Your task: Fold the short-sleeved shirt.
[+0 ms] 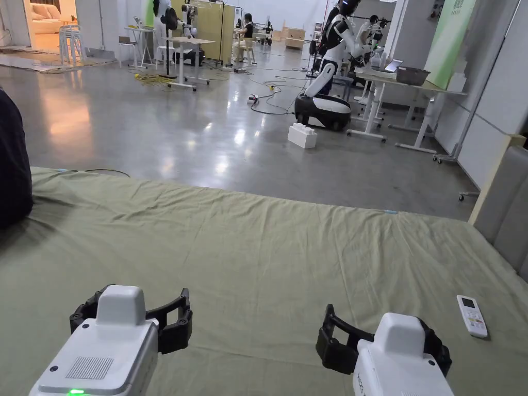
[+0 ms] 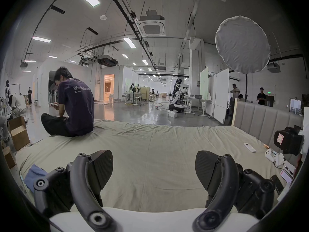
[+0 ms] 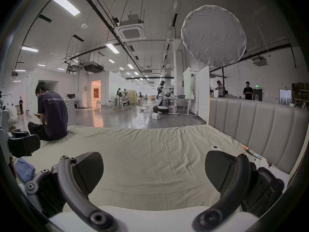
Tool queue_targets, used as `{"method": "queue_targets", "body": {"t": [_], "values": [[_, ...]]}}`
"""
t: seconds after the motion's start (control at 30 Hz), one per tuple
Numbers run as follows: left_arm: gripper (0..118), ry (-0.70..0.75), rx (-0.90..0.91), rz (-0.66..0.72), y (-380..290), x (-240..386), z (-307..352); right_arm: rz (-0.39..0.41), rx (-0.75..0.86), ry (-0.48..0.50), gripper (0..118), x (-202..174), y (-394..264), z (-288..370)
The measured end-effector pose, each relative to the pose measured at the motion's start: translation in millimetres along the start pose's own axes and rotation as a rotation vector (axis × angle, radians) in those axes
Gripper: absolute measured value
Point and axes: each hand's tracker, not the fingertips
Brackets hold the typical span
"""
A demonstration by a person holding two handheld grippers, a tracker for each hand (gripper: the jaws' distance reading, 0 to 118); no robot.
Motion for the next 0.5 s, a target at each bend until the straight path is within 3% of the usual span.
{"method": "queue_targets", "body": {"t": [0.3, 0.5], "values": [[105, -0.011, 0.01, 0.055, 4.1, -15.1, -4.5, -0.126, -0.075, -0.009, 118, 17.4, 5.8, -10.8], [105, 0.018, 0.024, 0.026, 5.7, -15.9, -5.5, -0.147, -0.097, -0.013, 118, 20.7, 11.9, -12.5]]}}
